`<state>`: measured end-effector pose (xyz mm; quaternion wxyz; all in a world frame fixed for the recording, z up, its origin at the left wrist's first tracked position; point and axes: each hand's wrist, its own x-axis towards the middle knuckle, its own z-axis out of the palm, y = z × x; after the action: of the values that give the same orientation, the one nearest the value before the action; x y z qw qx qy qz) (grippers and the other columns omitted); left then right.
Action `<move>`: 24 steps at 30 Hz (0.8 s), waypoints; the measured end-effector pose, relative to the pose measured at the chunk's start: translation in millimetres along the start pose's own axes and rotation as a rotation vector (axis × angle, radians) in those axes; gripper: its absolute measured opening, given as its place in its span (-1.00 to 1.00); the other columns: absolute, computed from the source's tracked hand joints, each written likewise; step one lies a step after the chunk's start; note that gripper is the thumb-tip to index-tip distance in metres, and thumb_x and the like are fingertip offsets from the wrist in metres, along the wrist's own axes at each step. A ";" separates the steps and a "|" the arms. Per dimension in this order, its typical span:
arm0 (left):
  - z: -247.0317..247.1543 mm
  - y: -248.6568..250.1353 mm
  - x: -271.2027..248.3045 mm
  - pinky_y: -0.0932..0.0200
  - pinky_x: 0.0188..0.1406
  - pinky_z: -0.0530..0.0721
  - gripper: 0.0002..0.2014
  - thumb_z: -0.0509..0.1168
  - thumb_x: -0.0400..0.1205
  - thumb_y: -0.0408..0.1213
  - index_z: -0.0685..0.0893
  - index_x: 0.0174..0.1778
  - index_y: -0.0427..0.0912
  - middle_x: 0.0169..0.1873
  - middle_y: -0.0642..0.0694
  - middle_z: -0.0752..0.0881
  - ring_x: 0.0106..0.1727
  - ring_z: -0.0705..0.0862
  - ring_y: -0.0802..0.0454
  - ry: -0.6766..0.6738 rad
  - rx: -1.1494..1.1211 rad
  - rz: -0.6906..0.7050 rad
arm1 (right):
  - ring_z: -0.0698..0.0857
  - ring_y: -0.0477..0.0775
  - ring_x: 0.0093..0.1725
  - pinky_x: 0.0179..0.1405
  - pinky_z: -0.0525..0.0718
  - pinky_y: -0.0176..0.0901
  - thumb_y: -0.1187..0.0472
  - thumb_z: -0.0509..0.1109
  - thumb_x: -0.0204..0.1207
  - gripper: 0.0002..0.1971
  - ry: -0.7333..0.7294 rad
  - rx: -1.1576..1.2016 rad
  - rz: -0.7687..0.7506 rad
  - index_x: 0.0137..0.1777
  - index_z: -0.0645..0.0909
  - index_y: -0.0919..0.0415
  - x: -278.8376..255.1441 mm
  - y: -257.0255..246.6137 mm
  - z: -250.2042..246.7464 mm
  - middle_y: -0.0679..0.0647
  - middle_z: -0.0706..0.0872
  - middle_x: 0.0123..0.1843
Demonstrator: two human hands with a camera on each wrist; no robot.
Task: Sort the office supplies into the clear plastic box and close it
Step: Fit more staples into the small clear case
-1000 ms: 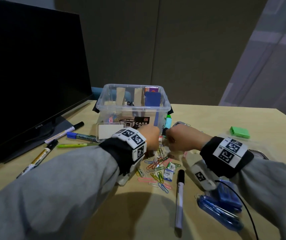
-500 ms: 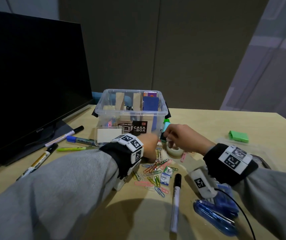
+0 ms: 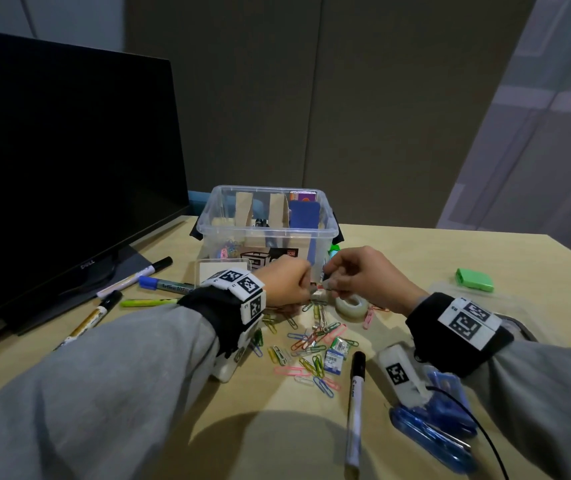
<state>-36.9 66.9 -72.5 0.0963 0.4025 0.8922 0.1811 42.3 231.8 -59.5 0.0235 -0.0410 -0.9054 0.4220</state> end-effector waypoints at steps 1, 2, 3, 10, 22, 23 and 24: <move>-2.8 -2.1 -3.6 0.33 -0.31 0.51 -0.96 0.35 0.59 -0.33 0.63 -0.07 -0.19 -0.23 0.04 0.62 -0.17 0.62 0.06 0.034 -0.025 0.012 | 0.77 0.04 -0.36 -0.16 0.73 0.20 0.46 0.47 0.50 -0.90 0.009 0.038 -0.003 -0.04 0.70 0.31 1.1 -1.7 0.9 0.22 0.76 -0.30; -5.3 -4.3 -7.0 0.34 -0.32 0.50 -0.95 0.37 0.57 -0.35 0.63 -0.09 -0.16 -0.25 0.07 0.60 -0.19 0.60 0.09 0.057 -0.054 0.016 | 0.75 0.04 -0.36 -0.16 0.73 0.15 0.47 0.48 0.48 -0.91 0.017 0.065 -0.006 -0.06 0.70 0.33 2.1 -4.4 2.1 0.21 0.74 -0.33; -7.9 -6.5 -10.3 0.32 -0.31 0.51 -0.93 0.38 0.55 -0.36 0.64 -0.10 -0.15 -0.26 0.07 0.61 -0.21 0.60 0.09 0.075 -0.085 0.015 | 0.73 0.05 -0.35 -0.14 0.73 0.10 0.47 0.48 0.48 -0.92 0.025 0.096 -0.005 -0.08 0.71 0.34 3.1 -7.5 3.5 0.20 0.73 -0.34; -20.9 -21.7 -35.0 0.05 -0.14 0.74 -0.91 0.40 0.53 -0.42 0.67 -0.17 -0.14 -0.24 -0.10 0.73 -0.18 0.72 -0.03 0.190 -0.230 0.013 | 0.74 0.01 -0.32 -0.25 0.75 -0.27 0.50 0.30 0.61 -0.88 -0.018 0.272 0.026 -0.03 0.68 0.41 10.4 -25.6 21.8 0.32 0.73 -0.23; -43.4 -58.8 -67.8 0.18 -0.22 0.79 -0.91 0.42 0.54 -0.50 0.68 -0.16 -0.26 -0.30 -0.15 0.81 -0.26 0.82 0.07 0.290 -0.573 -0.072 | 0.80 0.00 -0.18 -0.09 0.81 -0.17 0.42 0.37 0.58 -0.89 -0.067 0.296 -0.008 0.02 0.71 0.33 28.5 -59.9 55.1 0.26 0.79 -0.05; -44.6 -62.9 -70.2 0.07 -0.16 0.82 -0.91 0.41 0.55 -0.53 0.66 -0.16 -0.28 -0.29 -0.20 0.82 -0.22 0.84 -0.02 0.284 -0.628 -0.079 | 0.79 -0.01 -0.17 -0.12 0.80 -0.19 0.41 0.38 0.58 -0.90 -0.071 0.276 -0.017 0.01 0.72 0.30 29.5 -63.1 58.6 0.24 0.79 -0.06; -45.5 -66.5 -72.4 0.00 -0.11 0.83 -0.90 0.39 0.56 -0.55 0.65 -0.17 -0.29 -0.30 -0.22 0.82 -0.19 0.84 -0.08 0.276 -0.671 -0.084 | 0.78 0.00 -0.18 -0.13 0.80 -0.20 0.40 0.38 0.58 -0.90 -0.077 0.269 -0.023 -0.01 0.72 0.28 30.5 -65.9 62.4 0.25 0.79 -0.06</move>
<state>-49.2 -39.4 -55.6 0.1088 0.2834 0.8034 0.5123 3.5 144.9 -48.8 -0.0012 -0.0108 -0.8412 0.5406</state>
